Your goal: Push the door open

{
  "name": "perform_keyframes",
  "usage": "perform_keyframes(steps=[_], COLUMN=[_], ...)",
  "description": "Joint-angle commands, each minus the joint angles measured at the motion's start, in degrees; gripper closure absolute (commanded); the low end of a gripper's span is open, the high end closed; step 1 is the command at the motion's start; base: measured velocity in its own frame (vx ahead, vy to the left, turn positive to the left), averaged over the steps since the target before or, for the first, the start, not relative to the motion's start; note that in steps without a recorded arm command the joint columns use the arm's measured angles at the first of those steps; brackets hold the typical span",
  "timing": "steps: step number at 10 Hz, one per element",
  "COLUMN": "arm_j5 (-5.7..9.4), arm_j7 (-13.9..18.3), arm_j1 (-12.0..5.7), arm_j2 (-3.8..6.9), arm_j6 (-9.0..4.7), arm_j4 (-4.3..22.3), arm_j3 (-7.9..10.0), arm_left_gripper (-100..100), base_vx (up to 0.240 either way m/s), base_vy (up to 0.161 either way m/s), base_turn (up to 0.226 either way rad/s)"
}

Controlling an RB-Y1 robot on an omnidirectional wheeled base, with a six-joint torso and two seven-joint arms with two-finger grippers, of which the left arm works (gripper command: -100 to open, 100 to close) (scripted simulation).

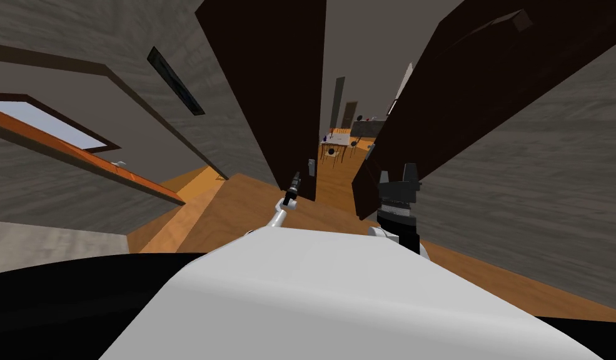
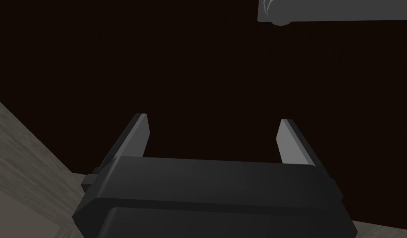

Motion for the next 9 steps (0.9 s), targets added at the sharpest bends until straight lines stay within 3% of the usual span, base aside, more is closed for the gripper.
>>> perform_keyframes(steps=[1, 9], arm_j5=[0.01, -0.15], arm_j7=[0.4, 1.6], arm_j1=[-1.42, -7.84], arm_j2=[-0.11, -2.11], arm_j6=[0.27, 1.10], arm_j4=[2.3, 13.1], arm_j3=[0.00, 0.02], arm_left_gripper=[-100, -100], base_vx=[0.094, 0.080], base_vy=[0.058, 0.053], base_turn=[-0.050, -0.059])
